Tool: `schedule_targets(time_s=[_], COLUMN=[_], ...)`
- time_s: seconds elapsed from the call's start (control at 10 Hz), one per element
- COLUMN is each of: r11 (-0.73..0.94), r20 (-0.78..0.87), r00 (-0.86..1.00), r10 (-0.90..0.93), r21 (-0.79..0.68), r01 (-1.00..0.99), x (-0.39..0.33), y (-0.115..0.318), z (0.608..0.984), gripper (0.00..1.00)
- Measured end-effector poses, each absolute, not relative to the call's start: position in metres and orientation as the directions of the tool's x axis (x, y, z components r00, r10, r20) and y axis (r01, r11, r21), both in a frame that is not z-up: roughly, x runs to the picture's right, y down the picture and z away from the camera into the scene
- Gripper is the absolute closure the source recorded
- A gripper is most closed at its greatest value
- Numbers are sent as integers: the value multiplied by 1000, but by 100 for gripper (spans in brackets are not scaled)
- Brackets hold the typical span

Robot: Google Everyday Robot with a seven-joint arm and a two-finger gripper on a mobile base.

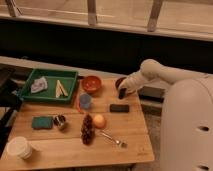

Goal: Wipe purple bowl with brush

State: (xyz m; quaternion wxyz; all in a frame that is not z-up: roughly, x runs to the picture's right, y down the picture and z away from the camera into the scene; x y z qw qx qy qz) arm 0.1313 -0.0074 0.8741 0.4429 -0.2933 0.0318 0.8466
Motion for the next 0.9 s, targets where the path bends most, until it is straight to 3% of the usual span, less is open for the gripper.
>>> schedule_targets(time_s=[0.3, 0.9], r11=[-604, -635], r20=[-518, -547], r00=[-424, -443], r10=[743, 711], r21=[-245, -228], r01=[-758, -738], x=[120, 123], y=[-19, 5], z=[871, 864], gripper=[100, 100])
